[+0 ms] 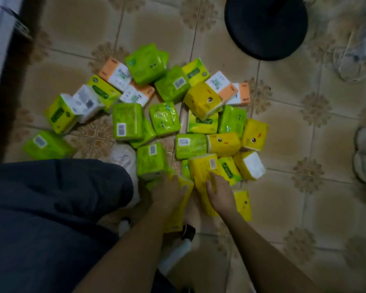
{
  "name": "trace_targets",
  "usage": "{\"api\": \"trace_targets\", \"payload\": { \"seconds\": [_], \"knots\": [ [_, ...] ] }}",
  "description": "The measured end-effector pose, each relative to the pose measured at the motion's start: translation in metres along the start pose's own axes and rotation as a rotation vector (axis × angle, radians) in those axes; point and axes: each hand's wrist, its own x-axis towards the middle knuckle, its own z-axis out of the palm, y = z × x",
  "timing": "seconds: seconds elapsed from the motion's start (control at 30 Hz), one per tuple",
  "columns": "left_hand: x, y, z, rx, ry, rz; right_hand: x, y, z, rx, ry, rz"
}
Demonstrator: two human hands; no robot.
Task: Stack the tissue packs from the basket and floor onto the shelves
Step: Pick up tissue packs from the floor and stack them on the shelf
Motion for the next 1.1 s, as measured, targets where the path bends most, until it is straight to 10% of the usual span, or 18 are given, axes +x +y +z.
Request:
{"api": "trace_targets", "payload": {
  "seconds": [0.57, 0.83, 1.1],
  "knots": [
    [0.046, -0.037, 0.056, -0.921, -0.313, -0.378, 0.007, -0.027, 0.053, 0.048, -0.215, 0.016],
    [0.030, -0.033, 0.007, -1.286, -0.034, -0.548, 0.009, -0.067, 0.018, 0.252, -0.004, 0.211],
    [-0.047, -0.035, -0.130, -1.587, 0.413, -0.130, -0.001, -0.174, -0.060, 0.577, 0.247, -0.045]
  ]
}}
